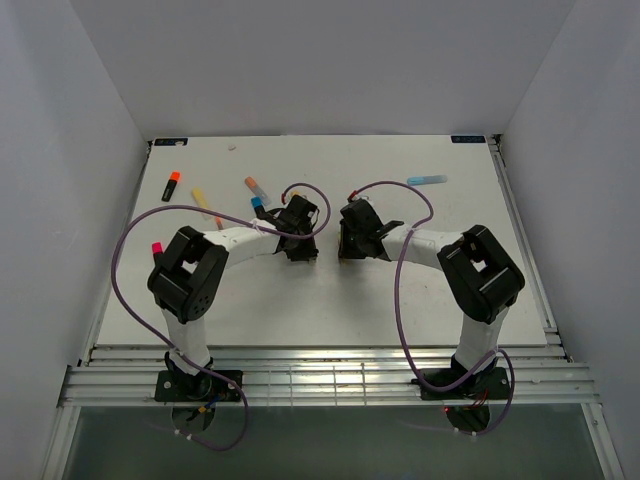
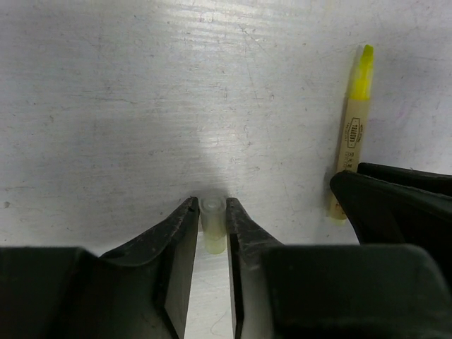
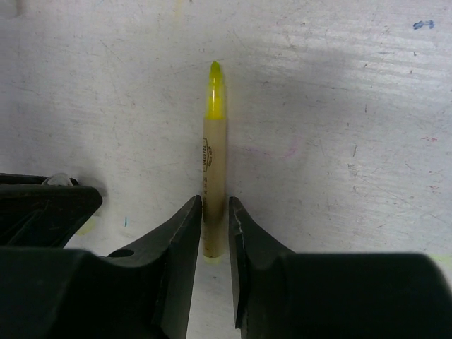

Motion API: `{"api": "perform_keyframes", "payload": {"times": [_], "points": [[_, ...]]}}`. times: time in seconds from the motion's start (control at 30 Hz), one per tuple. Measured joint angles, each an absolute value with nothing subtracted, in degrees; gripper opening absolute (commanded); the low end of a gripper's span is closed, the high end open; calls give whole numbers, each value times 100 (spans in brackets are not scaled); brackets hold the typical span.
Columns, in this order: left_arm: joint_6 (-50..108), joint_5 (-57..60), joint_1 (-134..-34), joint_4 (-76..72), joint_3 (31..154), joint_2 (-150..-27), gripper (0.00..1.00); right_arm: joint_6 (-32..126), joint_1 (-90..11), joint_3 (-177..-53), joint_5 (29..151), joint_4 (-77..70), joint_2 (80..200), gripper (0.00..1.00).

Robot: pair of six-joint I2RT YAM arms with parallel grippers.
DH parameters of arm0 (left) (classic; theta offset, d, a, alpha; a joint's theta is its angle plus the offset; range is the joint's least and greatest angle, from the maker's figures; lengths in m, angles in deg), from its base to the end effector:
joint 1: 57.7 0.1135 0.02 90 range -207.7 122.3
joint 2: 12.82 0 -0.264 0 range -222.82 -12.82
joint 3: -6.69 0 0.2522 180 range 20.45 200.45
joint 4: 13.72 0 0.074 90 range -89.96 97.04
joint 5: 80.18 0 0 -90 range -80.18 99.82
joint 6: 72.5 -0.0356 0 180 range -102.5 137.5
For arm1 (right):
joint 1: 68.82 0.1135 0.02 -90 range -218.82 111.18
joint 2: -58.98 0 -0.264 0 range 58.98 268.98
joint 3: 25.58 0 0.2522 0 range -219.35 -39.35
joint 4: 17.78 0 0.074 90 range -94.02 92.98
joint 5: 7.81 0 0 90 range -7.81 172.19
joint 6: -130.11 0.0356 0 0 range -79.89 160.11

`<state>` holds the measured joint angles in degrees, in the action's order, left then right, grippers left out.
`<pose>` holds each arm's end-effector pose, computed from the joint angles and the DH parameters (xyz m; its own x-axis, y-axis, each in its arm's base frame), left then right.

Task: Open the pen caps

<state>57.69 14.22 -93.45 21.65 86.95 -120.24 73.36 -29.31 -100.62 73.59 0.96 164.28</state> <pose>0.3051 -0.2163 0.1531 -0.9075 -0.1395 -0.3963 -0.0416 0.9685 -0.2457 0.2959 0.2371 0.1586 -0.7904 0.0509 -0.6105 -0.1435 0.9534 0.2653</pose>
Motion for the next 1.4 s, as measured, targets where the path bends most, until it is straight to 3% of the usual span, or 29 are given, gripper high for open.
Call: {"api": "perform_keyframes", "payload": {"times": [0.23,0.77,0.93,1.1,1.4], "points": [[5751,1385,-9358,2062,8686,-12026,49,7362,-2925,-10032,7409,21,16415,35],[5738,1387,-9371,1859,8633,-12019,57,7352,-2920,-10018,7429,-3,16410,36],[5740,1411,-9373,1708,8557,-11962,65,7308,-2905,-10018,7494,-42,16402,47],[5734,1597,-9375,1649,8419,-11825,72,7260,-2885,-10018,7527,-79,16375,66],[5745,2117,-9163,2073,7711,-10975,87,6978,-3010,-10106,7289,701,16144,83]]}}
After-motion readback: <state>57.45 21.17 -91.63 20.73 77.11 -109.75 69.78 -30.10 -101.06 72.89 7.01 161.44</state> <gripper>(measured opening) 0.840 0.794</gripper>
